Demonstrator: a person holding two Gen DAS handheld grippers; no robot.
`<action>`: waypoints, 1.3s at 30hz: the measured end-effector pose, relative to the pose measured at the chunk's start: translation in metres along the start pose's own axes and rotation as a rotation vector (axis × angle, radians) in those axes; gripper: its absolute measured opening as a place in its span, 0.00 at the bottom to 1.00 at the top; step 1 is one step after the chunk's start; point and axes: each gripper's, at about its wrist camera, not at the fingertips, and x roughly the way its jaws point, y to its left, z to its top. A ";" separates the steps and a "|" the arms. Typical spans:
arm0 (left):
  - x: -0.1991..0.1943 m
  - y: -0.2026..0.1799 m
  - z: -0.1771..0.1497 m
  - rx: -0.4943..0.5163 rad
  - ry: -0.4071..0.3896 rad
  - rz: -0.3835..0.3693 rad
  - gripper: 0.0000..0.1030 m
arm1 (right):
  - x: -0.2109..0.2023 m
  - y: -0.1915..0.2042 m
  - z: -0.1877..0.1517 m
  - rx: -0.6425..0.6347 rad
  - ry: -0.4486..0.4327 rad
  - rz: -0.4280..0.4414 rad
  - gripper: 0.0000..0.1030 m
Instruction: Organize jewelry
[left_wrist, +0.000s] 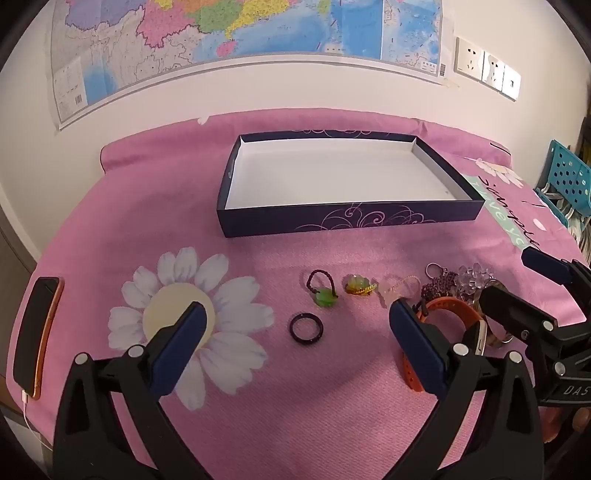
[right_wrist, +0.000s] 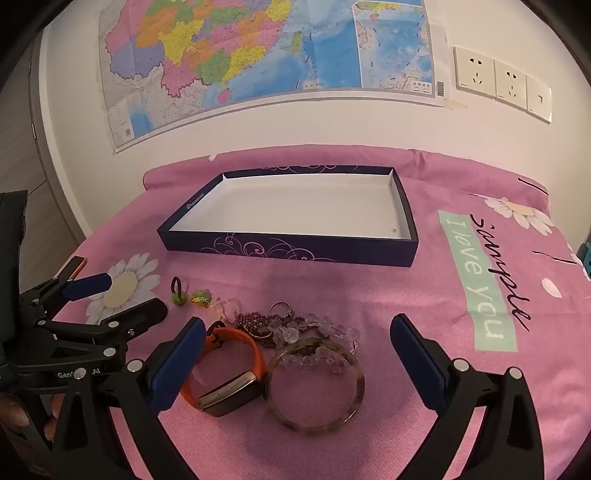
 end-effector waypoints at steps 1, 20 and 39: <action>0.000 0.000 0.000 -0.001 0.000 0.000 0.95 | 0.000 0.000 0.000 -0.001 0.001 0.000 0.94; 0.002 -0.002 -0.002 -0.001 0.003 -0.001 0.95 | 0.002 0.000 -0.001 -0.006 -0.003 -0.004 0.94; 0.003 -0.008 -0.004 0.004 0.008 -0.002 0.95 | 0.001 0.000 -0.001 -0.006 -0.001 0.000 0.94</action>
